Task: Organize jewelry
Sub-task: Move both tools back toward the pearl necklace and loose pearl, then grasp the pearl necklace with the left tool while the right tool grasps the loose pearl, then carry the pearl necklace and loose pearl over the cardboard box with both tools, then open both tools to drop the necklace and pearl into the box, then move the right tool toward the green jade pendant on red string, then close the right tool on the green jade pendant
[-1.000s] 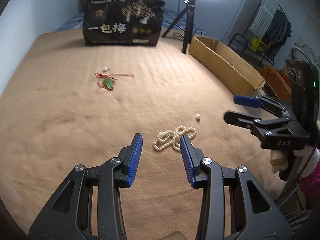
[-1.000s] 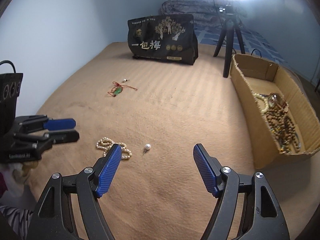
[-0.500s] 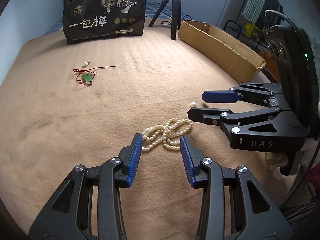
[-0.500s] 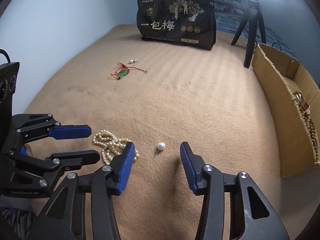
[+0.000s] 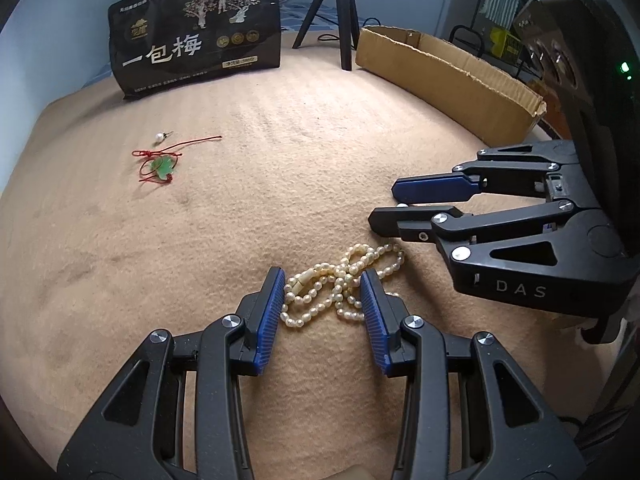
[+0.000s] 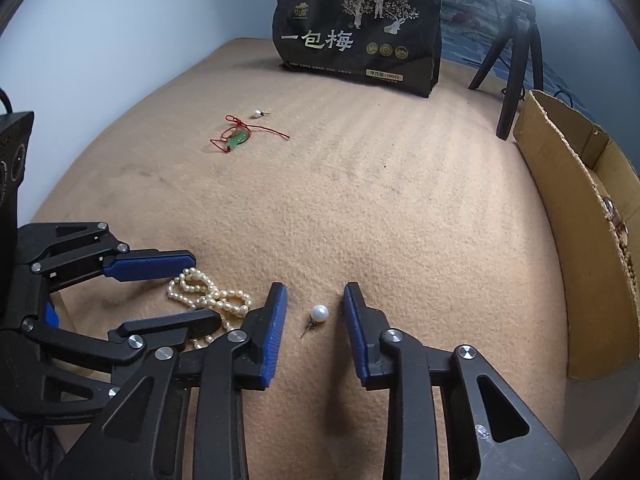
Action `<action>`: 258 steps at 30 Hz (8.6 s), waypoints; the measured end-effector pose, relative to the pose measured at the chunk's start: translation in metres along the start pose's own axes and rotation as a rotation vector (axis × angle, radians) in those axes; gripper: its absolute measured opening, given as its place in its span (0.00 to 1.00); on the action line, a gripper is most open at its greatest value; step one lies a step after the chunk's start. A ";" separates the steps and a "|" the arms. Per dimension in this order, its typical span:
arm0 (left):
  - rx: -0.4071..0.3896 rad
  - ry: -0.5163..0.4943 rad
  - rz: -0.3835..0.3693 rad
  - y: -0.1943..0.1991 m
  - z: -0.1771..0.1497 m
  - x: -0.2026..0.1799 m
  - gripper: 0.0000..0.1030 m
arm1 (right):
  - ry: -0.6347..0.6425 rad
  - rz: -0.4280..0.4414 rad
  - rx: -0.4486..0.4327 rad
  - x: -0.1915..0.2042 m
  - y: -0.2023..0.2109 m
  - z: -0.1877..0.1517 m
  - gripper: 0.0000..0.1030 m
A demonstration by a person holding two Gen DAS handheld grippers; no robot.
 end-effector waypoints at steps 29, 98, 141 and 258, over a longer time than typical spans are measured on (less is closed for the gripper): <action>-0.050 -0.011 0.012 0.009 0.006 -0.005 0.11 | -0.014 -0.023 -0.045 0.000 0.014 0.003 0.07; -0.271 -0.061 -0.103 -0.049 0.215 -0.105 0.10 | -0.123 -0.272 -0.236 -0.171 0.124 0.070 0.07; -0.198 -0.083 -0.066 -0.127 0.221 -0.128 0.36 | -0.197 -0.332 -0.201 -0.217 0.099 0.048 0.40; -0.176 0.255 0.176 0.013 0.082 0.224 0.51 | 0.077 0.000 -0.022 0.074 -0.137 0.114 0.27</action>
Point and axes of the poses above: each gripper's, at about its wrist camera, not at the fingertips, and y roughly against the way its jaws point, x to its left, z to its top, the point moved 7 cm from there along -y, roughly the way its jaws point, and after that the axes turned 15 degrees about -x, right-handed, at the moved point
